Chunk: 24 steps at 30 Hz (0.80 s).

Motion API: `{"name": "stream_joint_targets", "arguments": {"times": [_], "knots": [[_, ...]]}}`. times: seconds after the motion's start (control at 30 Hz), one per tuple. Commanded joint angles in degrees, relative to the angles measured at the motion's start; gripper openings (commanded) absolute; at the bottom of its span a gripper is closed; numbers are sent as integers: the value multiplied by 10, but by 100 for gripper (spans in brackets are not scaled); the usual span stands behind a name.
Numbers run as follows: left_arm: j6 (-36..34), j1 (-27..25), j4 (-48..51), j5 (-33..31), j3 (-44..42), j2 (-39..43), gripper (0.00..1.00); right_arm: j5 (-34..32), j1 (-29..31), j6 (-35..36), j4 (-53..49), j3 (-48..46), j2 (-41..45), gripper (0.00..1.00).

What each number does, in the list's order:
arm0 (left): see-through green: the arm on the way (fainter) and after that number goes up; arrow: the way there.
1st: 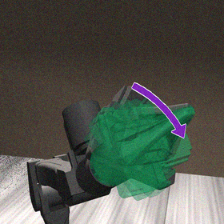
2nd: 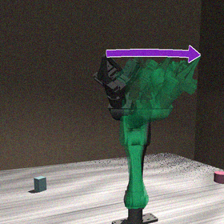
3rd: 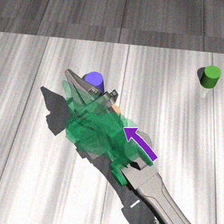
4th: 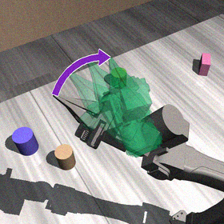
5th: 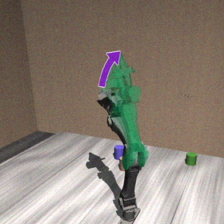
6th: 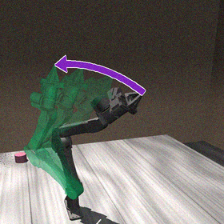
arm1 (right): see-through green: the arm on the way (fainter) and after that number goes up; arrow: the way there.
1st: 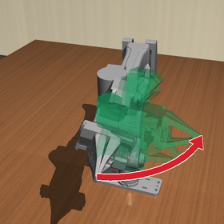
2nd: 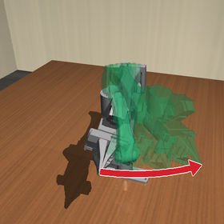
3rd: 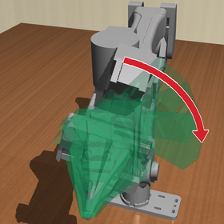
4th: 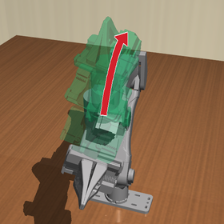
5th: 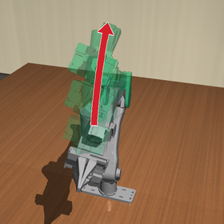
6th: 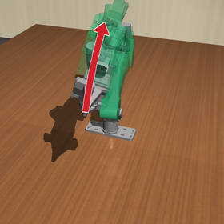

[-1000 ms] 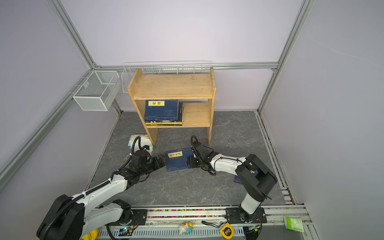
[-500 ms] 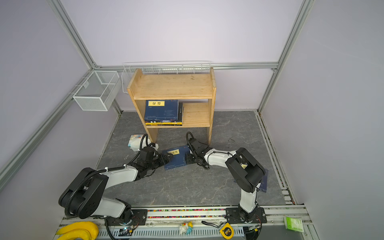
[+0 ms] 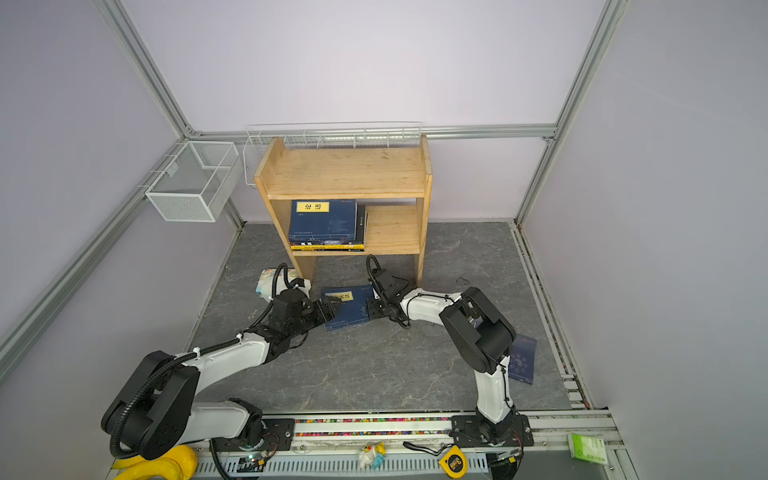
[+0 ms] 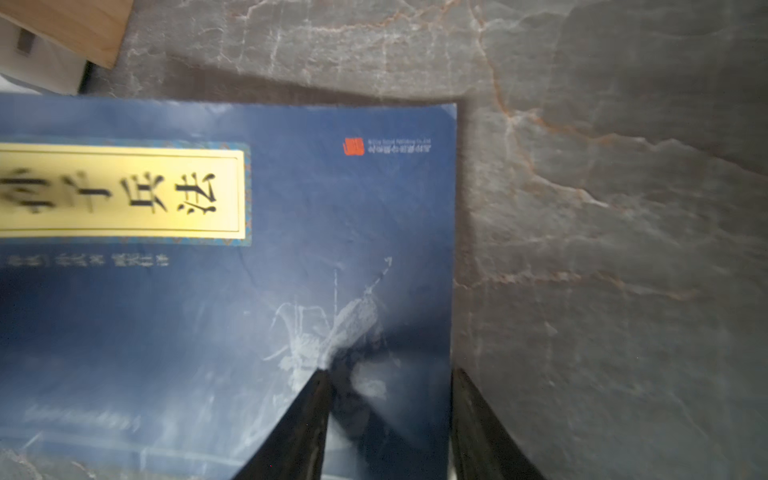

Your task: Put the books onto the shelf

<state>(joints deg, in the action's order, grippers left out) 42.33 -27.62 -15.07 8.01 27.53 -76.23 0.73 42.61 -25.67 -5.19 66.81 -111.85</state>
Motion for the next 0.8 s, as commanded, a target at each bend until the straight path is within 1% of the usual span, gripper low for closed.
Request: {"name": "stream_joint_targets", "arguments": {"times": [0.0,0.1,0.2,0.3,0.4,0.53,0.67,0.77], "knots": [[-25,-5,5,38,23,-1,80,50,9,12,-22,-2,-39,47],[-39,-6,23,45,36,-11,79,51,9,13,-23,3,-46,46],[-43,-5,15,49,38,-18,76,51,9,12,-23,4,-47,46],[-53,-5,10,42,39,-25,74,53,8,15,-25,5,-47,45],[-73,-5,15,25,39,-30,70,62,6,17,-23,7,-48,45],[-89,-5,16,13,45,-40,65,89,-1,11,-8,3,-46,44],[-91,-5,23,4,54,-37,50,104,-7,6,-7,3,-32,43],[-91,-5,26,0,53,-20,36,107,-12,6,-8,4,-18,43]]}}
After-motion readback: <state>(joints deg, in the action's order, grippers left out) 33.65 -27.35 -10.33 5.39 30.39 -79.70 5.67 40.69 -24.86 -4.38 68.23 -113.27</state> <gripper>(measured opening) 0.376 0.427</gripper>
